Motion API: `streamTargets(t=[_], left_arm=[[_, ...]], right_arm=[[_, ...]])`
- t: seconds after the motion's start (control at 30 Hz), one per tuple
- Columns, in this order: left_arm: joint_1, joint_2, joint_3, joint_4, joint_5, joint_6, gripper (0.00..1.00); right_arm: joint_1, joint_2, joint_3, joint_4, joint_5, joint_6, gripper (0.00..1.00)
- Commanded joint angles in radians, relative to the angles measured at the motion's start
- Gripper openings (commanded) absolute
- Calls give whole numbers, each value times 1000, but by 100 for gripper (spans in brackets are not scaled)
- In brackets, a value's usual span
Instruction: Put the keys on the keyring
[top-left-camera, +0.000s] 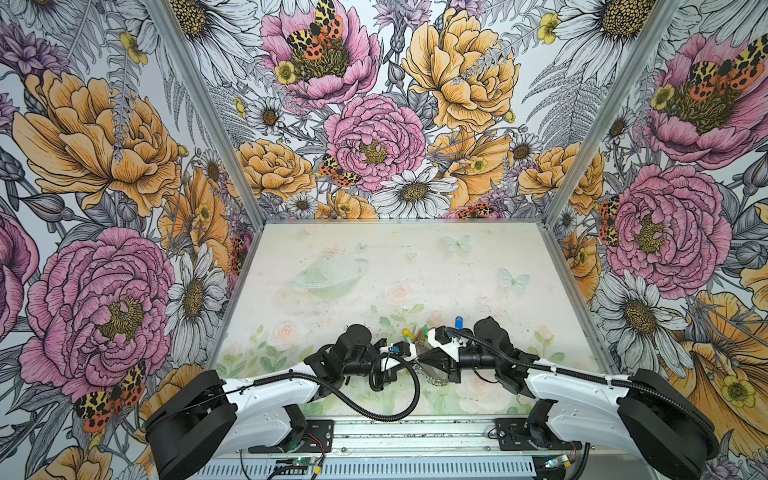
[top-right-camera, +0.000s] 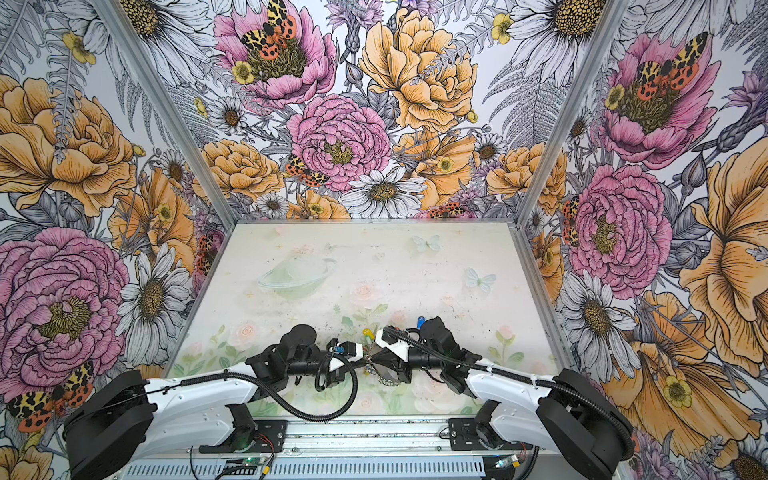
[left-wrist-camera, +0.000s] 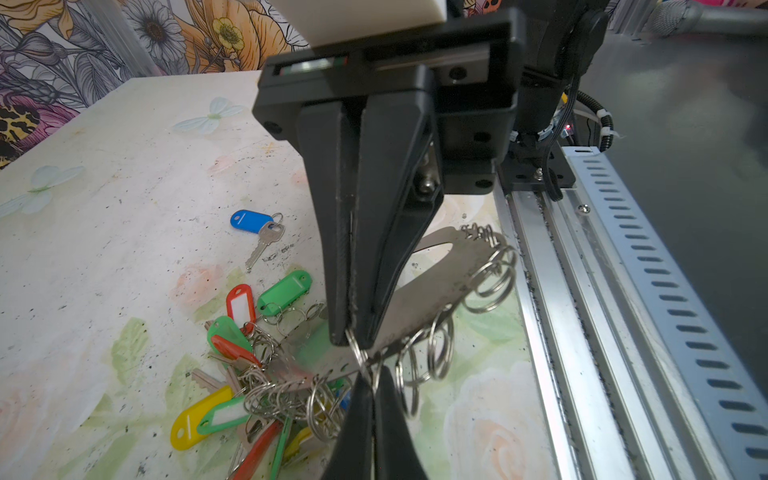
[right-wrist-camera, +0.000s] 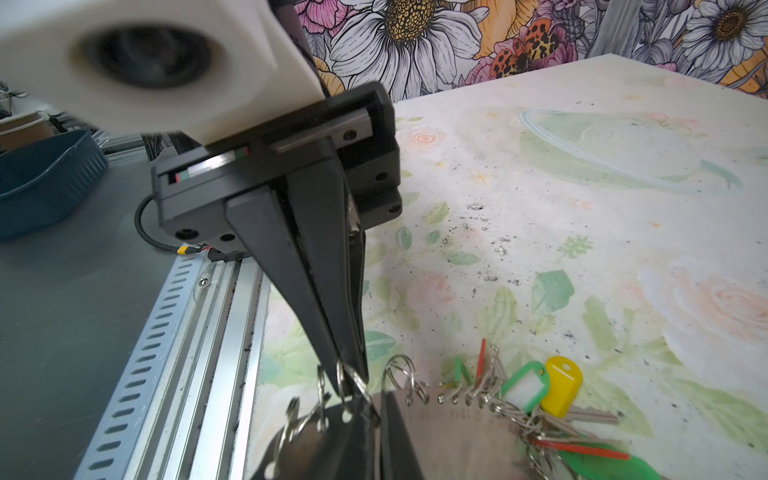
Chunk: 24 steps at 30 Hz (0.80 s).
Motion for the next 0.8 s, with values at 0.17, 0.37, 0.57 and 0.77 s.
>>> streamTargets(t=[0.17, 0.37, 0.57, 0.77], left_arm=[[-9, -15, -3, 37, -32, 14, 0], [-9, -21, -9, 39, -49, -3, 18], [-6, -37, -16, 39, -55, -5, 30], [25, -76, -24, 52, -76, -45, 36]], right_arm=[[12, 0, 29, 45, -22, -3, 0], [-4, -42, 13, 54, 79, 11, 0], [-23, -70, -3, 78, 103, 31, 0], [-23, -72, -14, 94, 104, 20, 0]])
